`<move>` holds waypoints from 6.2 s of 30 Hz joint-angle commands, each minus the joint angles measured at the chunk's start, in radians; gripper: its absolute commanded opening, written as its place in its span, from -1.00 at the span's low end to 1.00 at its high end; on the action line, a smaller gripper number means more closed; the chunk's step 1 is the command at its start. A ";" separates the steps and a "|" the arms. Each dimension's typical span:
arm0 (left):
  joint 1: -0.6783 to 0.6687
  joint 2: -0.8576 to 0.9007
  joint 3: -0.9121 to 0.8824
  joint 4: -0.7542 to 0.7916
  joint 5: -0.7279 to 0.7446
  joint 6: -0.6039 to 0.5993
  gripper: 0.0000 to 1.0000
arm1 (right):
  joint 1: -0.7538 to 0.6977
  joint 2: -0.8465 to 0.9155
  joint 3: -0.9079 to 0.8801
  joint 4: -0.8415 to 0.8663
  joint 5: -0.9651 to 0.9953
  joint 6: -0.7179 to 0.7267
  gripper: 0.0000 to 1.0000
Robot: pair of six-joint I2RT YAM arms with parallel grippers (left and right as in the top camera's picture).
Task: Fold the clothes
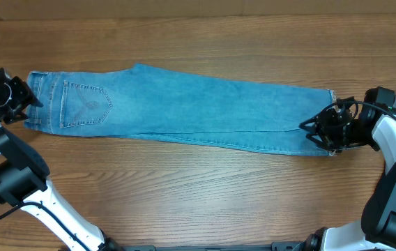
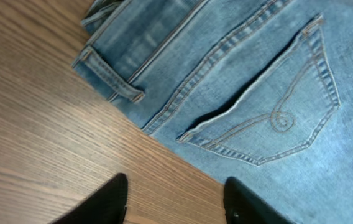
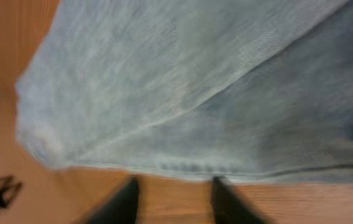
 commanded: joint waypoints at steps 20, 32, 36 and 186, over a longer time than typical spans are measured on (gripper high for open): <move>0.011 -0.013 -0.425 0.328 0.066 0.025 -0.48 | 0.116 0.157 -0.175 0.231 0.591 0.380 -0.92; 0.061 -0.065 -0.434 0.293 0.165 0.020 -0.51 | 0.093 0.152 -0.144 0.135 0.745 0.306 -0.92; 0.052 -0.187 -0.433 0.315 0.171 0.050 -0.47 | 0.093 0.119 -0.097 0.110 0.601 0.205 -0.92; 0.261 -0.802 -1.053 0.666 0.234 -0.161 -0.92 | -0.208 -0.233 -0.225 0.054 0.283 0.233 -0.03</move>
